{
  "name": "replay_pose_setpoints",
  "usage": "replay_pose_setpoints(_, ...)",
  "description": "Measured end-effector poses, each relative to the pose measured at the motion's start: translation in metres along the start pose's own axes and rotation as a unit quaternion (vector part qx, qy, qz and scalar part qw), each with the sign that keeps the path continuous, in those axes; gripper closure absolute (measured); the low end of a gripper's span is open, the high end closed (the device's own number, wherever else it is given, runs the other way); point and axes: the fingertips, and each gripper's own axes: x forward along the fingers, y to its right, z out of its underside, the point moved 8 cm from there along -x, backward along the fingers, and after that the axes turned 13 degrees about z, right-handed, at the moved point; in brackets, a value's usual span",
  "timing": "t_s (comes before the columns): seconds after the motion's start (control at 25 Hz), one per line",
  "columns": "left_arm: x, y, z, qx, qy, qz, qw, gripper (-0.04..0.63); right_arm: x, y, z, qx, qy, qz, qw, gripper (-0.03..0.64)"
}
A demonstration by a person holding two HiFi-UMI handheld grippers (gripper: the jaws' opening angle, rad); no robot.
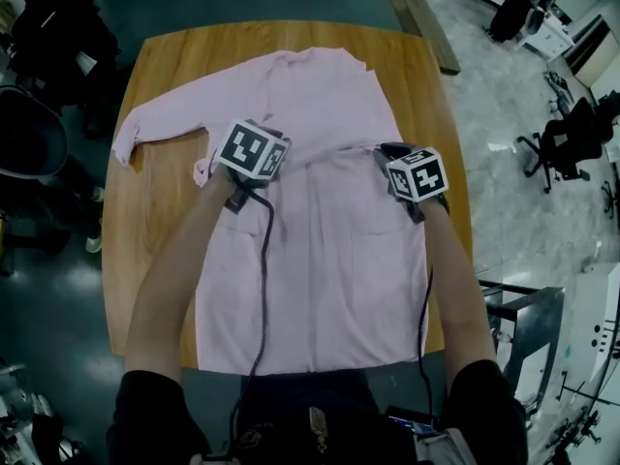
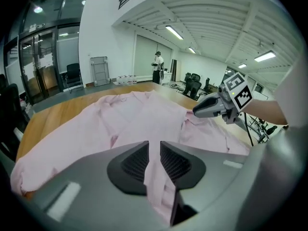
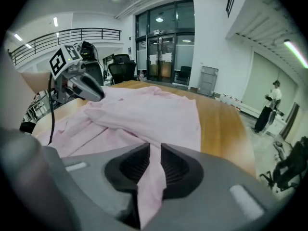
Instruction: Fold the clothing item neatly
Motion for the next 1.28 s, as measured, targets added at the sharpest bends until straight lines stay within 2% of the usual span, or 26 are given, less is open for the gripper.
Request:
replay_pose_setpoints(0.16, 0.013, 0.013, -0.03, 0.014, 0.007, -0.008, 0.9998, 0.514, 0.007, 0.045, 0.006, -0.008, -0.006, 0.013, 1.0, 0.525)
replay_pose_setpoints(0.36, 0.035, 0.026, -0.079, 0.032, 0.015, -0.007, 0.9994, 0.514, 0.032, 0.057, 0.013, -0.078, -0.033, -0.024, 0.996, 0.439)
replay_pose_setpoints(0.48, 0.049, 0.024, -0.115, 0.05, 0.013, -0.011, 0.9986, 0.514, 0.044, 0.065, 0.018, -0.113, -0.049, -0.025, 0.992, 0.458)
replay_pose_setpoints(0.52, 0.054, 0.021, -0.126, 0.054, 0.011, -0.012, 0.9984, 0.514, 0.046, 0.069, 0.019, -0.114, -0.047, -0.024, 0.992, 0.513)
replay_pose_setpoints(0.56, 0.06, 0.017, -0.137, 0.057, 0.009, -0.014, 0.9982, 0.514, 0.046, 0.073, 0.019, -0.109, -0.042, -0.024, 0.993, 0.563)
replay_pose_setpoints(0.64, 0.074, 0.007, -0.155, 0.063, -0.001, -0.024, 0.9977, 0.514, 0.042, 0.083, 0.019, -0.087, -0.025, -0.021, 0.996, 0.584)
replay_pose_setpoints(0.84, 0.122, -0.018, -0.181, 0.06, -0.018, -0.054, 0.9965, 0.514, 0.028, 0.113, 0.028, -0.023, 0.003, -0.009, 1.0, 0.584)
replay_pose_setpoints(1.0, 0.16, -0.041, -0.186, 0.059, -0.031, -0.076, 0.9949, 0.514, 0.023, 0.123, 0.044, -0.024, -0.002, -0.052, 0.998, 0.561)
replay_pose_setpoints(1.12, 0.181, -0.056, -0.189, 0.059, -0.029, -0.072, 0.9952, 0.514, 0.011, 0.14, 0.044, -0.006, 0.015, -0.076, 0.997, 0.532)
replay_pose_setpoints(1.28, 0.199, -0.073, -0.199, 0.057, -0.017, -0.059, 0.9965, 0.514, 0.021, 0.17, 0.014, -0.007, 0.041, -0.056, 0.998, 0.532)
